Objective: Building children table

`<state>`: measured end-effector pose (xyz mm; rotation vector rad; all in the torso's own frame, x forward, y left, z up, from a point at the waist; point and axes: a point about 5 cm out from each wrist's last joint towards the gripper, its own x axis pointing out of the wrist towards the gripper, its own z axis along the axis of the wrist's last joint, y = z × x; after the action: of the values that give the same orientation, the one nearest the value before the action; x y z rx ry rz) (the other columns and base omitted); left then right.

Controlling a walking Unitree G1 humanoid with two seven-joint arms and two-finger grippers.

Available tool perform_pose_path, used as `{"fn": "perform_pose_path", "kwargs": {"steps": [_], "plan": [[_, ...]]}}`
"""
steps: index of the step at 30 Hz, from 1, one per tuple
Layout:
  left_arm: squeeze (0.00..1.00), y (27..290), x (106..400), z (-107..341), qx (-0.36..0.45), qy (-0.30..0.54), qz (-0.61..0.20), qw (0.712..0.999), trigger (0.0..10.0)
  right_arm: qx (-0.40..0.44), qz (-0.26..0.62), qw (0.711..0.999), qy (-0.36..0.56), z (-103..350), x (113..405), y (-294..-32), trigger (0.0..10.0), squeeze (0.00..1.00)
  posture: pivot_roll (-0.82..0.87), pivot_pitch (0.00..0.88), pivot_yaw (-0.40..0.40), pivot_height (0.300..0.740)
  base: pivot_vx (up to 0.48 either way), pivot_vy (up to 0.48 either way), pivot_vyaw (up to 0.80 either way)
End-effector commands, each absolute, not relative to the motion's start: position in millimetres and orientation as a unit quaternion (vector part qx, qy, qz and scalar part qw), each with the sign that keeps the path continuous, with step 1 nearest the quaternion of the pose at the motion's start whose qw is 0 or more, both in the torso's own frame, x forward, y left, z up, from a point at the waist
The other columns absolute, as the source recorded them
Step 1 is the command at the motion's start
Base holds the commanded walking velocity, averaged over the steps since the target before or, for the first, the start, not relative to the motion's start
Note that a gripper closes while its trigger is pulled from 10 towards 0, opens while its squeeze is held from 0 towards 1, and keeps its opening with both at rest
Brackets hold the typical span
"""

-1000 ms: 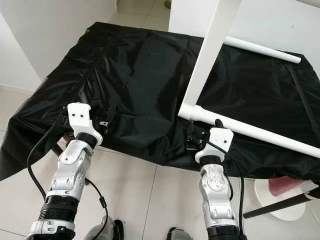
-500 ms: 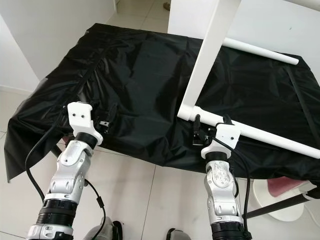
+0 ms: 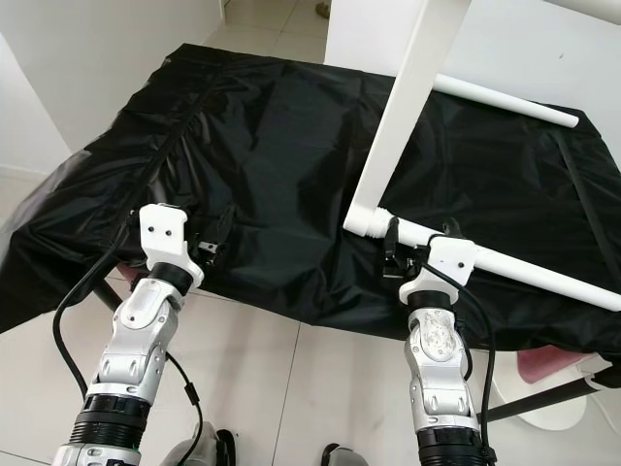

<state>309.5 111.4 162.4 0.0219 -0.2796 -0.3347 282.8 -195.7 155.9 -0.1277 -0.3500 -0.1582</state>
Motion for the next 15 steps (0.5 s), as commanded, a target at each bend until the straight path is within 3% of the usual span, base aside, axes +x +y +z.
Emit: {"fn": "perform_pose_path", "kwargs": {"steps": [1, 15], "plan": [[0.0, 111.6, 310.4, 162.2, 0.008, -0.14, -0.155, 0.978, 10.0, -0.065, -0.077, 0.979, -0.175, 155.2, 281.7, -195.5, 10.0, 0.0, 0.06, 0.103, -0.04, 0.74, 0.0, 0.0, 0.0], [0.0, 112.7, 312.7, 164.7, 0.016, -0.143, -0.157, 0.977, 10.0, -0.068, -0.071, 0.979, -0.178, 157.6, 283.3, -196.4, 10.0, 0.0, 0.06, 0.088, -0.045, 0.74, 0.0, 0.0, 0.0]]}}
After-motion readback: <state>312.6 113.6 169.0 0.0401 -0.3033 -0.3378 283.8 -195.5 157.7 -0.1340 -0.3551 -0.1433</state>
